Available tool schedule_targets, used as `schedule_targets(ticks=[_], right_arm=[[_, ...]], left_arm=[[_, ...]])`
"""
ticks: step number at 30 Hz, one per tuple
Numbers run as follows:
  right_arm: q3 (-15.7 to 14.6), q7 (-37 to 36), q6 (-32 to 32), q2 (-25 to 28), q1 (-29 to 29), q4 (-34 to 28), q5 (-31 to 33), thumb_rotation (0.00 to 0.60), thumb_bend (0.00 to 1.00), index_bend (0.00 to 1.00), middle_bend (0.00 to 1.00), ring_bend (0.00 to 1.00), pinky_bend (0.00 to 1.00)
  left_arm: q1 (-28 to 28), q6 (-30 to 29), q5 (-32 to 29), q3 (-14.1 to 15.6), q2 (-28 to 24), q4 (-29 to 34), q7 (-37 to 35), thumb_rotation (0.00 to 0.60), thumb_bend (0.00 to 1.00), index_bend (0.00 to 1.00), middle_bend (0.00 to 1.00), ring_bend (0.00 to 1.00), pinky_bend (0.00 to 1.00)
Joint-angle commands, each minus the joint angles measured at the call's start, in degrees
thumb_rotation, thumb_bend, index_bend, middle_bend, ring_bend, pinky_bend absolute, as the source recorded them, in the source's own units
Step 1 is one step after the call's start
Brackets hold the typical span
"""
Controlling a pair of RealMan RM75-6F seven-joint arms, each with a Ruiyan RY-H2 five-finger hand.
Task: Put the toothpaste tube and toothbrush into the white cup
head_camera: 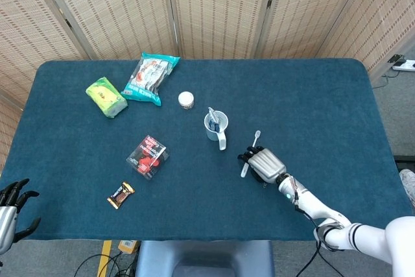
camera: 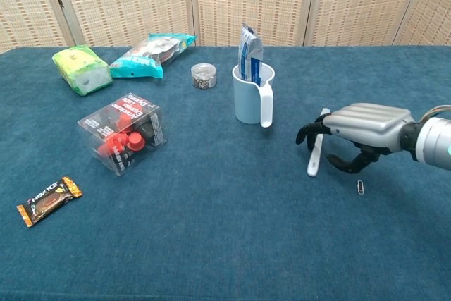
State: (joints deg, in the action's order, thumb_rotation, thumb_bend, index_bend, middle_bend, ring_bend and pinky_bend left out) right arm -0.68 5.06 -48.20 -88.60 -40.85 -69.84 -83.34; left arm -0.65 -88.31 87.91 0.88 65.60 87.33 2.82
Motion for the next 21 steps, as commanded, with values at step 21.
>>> schedule_targets(ticks=[21], right_arm=[[-0.3,-3.3,-3.9,5.8,5.3,2.2,1.2,0.6,0.53,0.2,0.29,0.14,0.25]], left_arm=[[0.1,0.0,0.5,0.1,0.0,0.4,0.6,0.6,0.31,0.35,0.14,0.12,0.19]])
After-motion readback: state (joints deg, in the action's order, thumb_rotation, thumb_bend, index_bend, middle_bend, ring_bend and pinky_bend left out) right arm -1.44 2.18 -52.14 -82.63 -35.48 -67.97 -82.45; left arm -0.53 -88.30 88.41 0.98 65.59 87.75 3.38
